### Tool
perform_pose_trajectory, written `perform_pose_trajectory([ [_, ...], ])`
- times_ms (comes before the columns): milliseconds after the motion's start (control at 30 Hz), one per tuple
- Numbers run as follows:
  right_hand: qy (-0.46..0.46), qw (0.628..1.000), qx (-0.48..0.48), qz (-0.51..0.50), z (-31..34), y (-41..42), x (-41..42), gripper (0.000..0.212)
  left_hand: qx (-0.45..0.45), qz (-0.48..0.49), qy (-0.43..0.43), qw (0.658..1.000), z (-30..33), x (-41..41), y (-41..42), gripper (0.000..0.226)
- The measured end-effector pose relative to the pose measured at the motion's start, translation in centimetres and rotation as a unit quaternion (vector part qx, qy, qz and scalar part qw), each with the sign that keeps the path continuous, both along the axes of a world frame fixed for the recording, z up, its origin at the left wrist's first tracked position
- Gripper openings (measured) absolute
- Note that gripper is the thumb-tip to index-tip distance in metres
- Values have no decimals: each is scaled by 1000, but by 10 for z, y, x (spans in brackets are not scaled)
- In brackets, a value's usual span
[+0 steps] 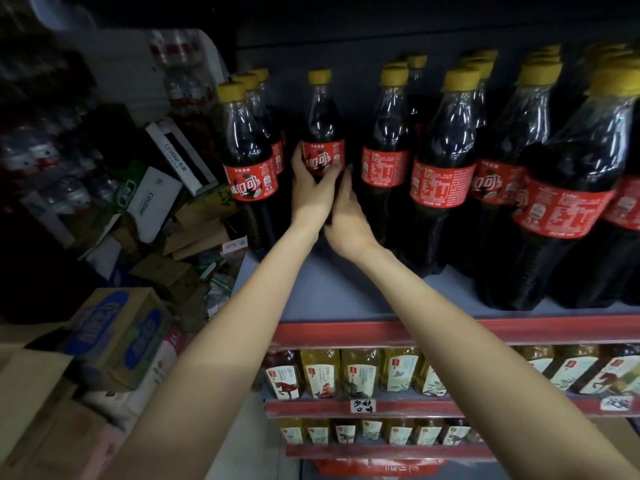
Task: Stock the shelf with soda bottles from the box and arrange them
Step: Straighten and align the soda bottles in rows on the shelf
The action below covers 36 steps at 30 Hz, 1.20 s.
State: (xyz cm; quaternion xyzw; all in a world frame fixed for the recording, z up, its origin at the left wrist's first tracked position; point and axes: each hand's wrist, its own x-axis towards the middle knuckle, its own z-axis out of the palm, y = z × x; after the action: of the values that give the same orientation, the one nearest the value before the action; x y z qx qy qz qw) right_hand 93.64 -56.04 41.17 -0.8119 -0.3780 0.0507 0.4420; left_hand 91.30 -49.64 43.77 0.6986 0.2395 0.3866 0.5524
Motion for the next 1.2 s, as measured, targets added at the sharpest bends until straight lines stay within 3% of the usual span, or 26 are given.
perform_pose_trajectory([
  [100,55,995,40,-71,0,19,10,78,31,-39,21,999,7,-19,-12,67],
  [167,47,993,63,-84,-1,28,11,77,135,-34,51,989,10,-42,-24,59],
  [233,0,994,56,-89,-1,35,11,83,233,-14,9,972,11,-72,-32,51],
  [333,-30,993,69,-94,2,44,11,89,343,85,-83,932,6,-109,-20,38],
  [400,-43,992,85,-87,4,49,12,91,379,161,-84,907,-4,-120,1,37],
  [500,-18,993,95,-71,5,55,14,93,364,193,-35,910,-22,-124,27,54],
  [600,-10,993,94,-71,7,62,13,92,279,116,1,953,-33,-122,38,77],
  [667,-17,993,99,-69,6,67,12,93,259,82,5,962,-37,-119,43,85],
  [900,-28,996,72,-52,5,65,19,94,247,72,-4,966,-42,-115,47,88],
  [967,-32,996,70,-38,9,60,15,96,263,118,-14,958,-41,-115,42,84],
  [1067,-61,994,85,-7,19,39,1,89,320,209,-94,919,-32,-119,27,55],
  [1133,-107,984,145,6,21,10,-11,77,370,166,-150,901,-21,-122,15,35],
  [1200,-150,969,197,-7,19,-23,-22,61,380,59,-152,911,-10,-114,2,24],
])
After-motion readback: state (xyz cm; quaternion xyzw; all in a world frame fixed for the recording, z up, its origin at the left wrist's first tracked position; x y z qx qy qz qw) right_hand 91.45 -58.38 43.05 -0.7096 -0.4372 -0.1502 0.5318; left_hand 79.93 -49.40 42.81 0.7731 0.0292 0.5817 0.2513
